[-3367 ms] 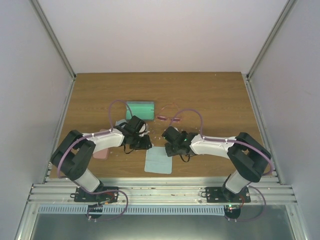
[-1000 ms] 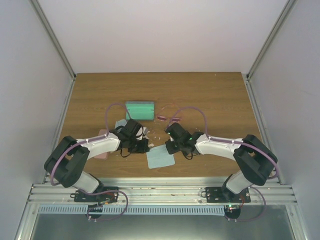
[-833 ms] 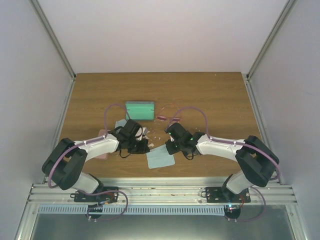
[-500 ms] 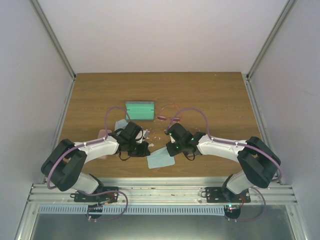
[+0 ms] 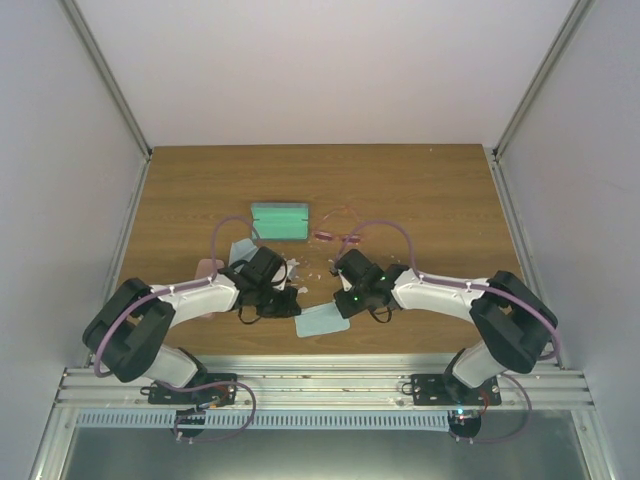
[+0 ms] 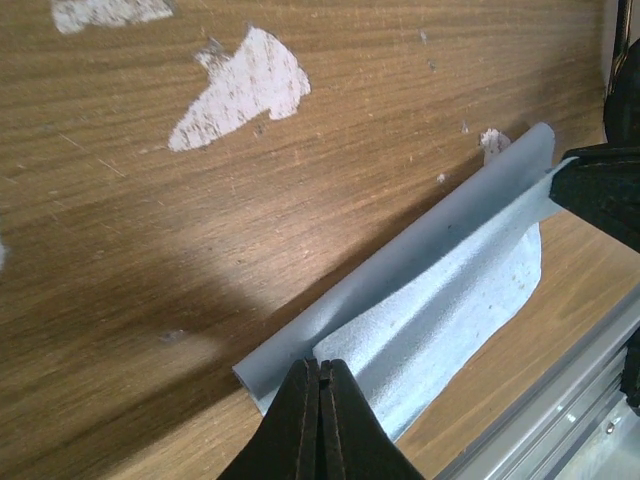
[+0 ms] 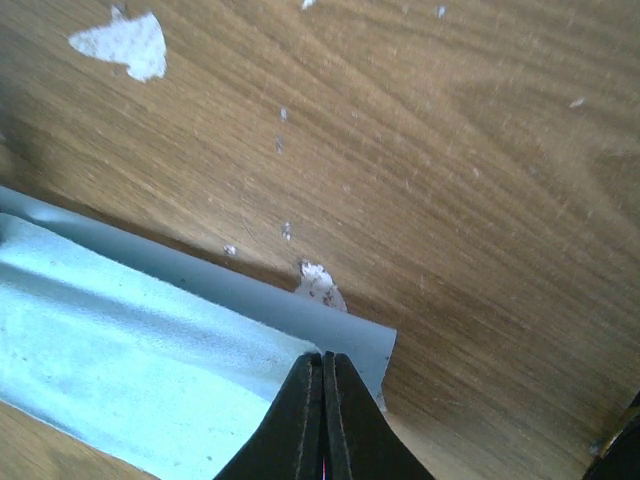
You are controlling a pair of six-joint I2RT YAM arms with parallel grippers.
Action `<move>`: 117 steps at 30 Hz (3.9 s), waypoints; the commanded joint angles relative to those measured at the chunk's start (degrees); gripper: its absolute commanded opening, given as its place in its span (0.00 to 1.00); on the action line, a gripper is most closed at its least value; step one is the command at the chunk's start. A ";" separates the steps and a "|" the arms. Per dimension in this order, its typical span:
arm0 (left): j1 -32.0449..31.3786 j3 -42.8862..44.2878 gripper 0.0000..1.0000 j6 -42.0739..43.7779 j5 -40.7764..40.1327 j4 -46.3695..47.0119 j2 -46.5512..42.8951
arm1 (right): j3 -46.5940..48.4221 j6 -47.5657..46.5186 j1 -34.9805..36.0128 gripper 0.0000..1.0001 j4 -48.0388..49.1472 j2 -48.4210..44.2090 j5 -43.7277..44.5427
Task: Organize the sunglasses
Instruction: Fold the glasses cleaning cloth at the center of the board.
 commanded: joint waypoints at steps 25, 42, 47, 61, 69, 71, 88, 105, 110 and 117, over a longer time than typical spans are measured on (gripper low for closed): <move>-2.17 -1.26 0.09 -0.41 2.75 3.09 0.46 | -1.58 -2.07 -0.30 0.15 -2.45 -0.41 -6.27; -2.53 -5.62 0.31 -0.98 9.21 4.04 -5.64 | -5.46 -0.25 -0.32 0.36 -5.05 -10.48 -10.22; -2.53 -5.52 0.30 -1.53 8.98 4.11 -6.72 | -4.14 0.73 -0.32 0.35 -3.51 -9.80 -8.59; -5.66 -3.72 0.12 -5.57 5.13 8.17 2.47 | -3.55 6.39 2.28 0.19 2.32 -0.52 -8.14; -5.78 -5.27 0.10 -5.93 -1.65 0.37 0.00 | -9.56 11.60 2.53 0.19 -5.25 -6.12 -1.90; -5.78 -5.40 0.09 -5.83 -1.32 0.13 -1.01 | -9.69 12.60 2.49 0.19 -9.04 -8.22 0.98; -7.94 -1.07 0.36 -17.84 -11.72 -4.60 -10.33 | 2.89 12.59 4.22 0.44 -9.86 -2.47 8.37; -8.16 -3.04 0.06 -20.79 -13.48 6.29 -0.12 | 4.89 9.40 4.25 0.12 4.45 7.51 -4.60; -8.16 -2.72 0.04 -21.45 -17.11 1.76 0.95 | 4.46 10.22 4.31 0.16 -1.06 8.16 4.02; -8.29 -0.24 0.05 -19.04 -17.34 -1.49 -0.38 | 4.31 11.95 4.28 0.25 -12.91 4.62 18.98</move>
